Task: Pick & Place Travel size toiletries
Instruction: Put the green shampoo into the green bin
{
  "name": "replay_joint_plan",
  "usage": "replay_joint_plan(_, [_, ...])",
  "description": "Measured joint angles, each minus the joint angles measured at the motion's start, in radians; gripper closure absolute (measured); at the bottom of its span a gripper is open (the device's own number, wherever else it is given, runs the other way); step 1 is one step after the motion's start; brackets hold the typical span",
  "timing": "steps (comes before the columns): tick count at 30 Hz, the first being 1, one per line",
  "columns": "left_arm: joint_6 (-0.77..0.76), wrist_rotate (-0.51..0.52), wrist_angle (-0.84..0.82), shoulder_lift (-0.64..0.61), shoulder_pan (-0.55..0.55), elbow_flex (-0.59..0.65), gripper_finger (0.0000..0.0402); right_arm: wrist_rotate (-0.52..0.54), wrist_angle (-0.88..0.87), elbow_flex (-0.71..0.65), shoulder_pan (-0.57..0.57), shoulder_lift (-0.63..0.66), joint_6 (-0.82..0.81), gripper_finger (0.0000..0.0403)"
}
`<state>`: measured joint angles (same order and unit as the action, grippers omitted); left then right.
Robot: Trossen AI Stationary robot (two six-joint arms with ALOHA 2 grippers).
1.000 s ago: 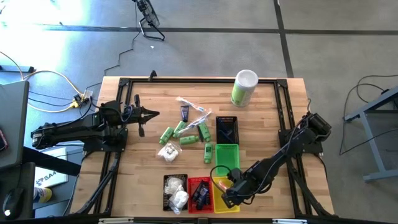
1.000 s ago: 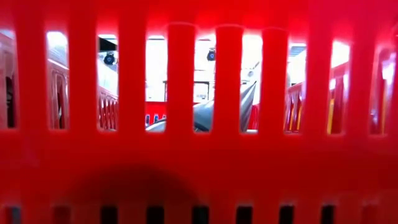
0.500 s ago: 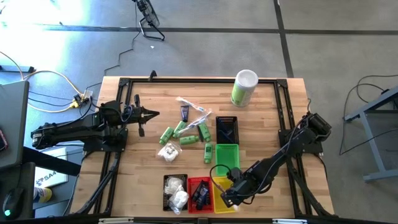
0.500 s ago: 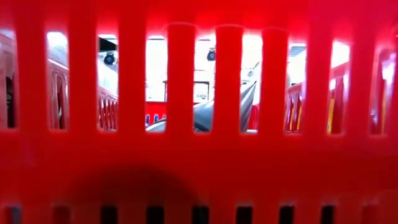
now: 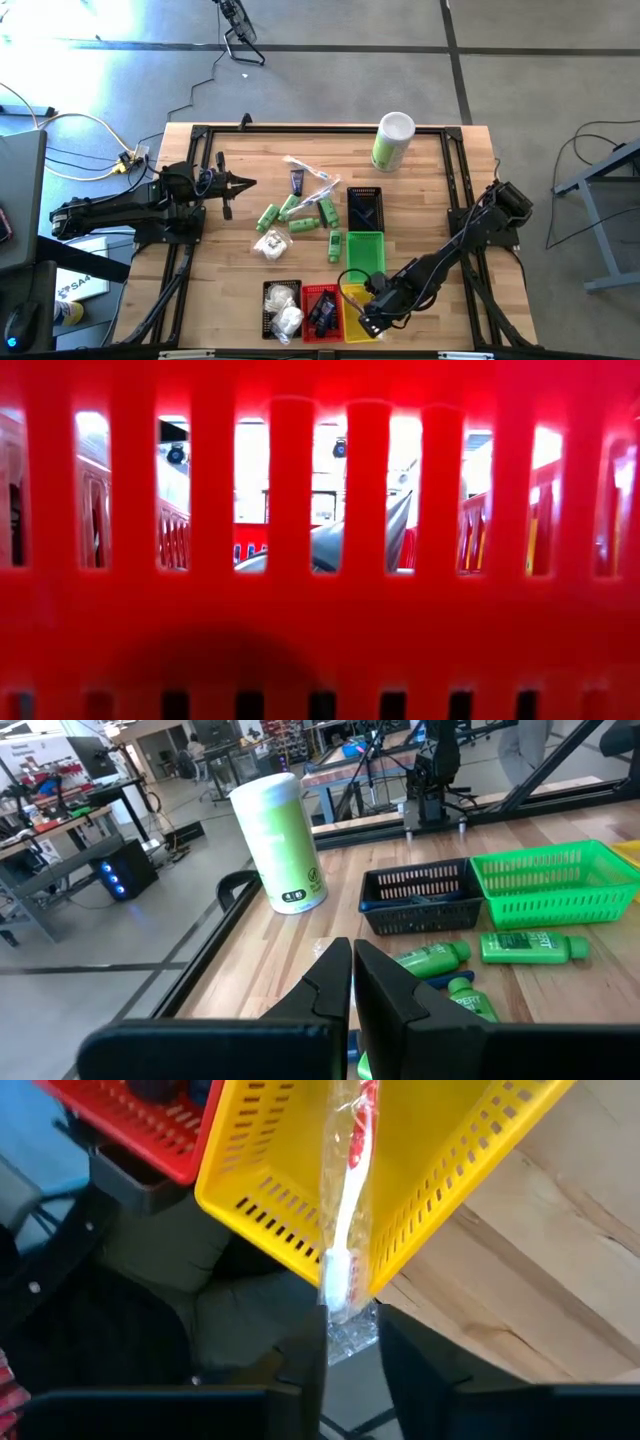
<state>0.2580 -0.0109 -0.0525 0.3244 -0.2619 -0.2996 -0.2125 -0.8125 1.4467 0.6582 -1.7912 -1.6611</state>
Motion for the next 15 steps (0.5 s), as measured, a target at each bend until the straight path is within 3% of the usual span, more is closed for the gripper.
replay_joint_plan(7, [-0.004,0.001,0.000,0.000,0.000,0.000,0.0390,-0.048,-0.002,0.000,-0.012,0.019,0.095,0.0394])
replay_joint_plan(15, [-0.004,0.002,-0.002,0.000,0.000,0.000,0.0390,0.078,-0.141,0.000,-0.038,0.135,0.216,0.0400])
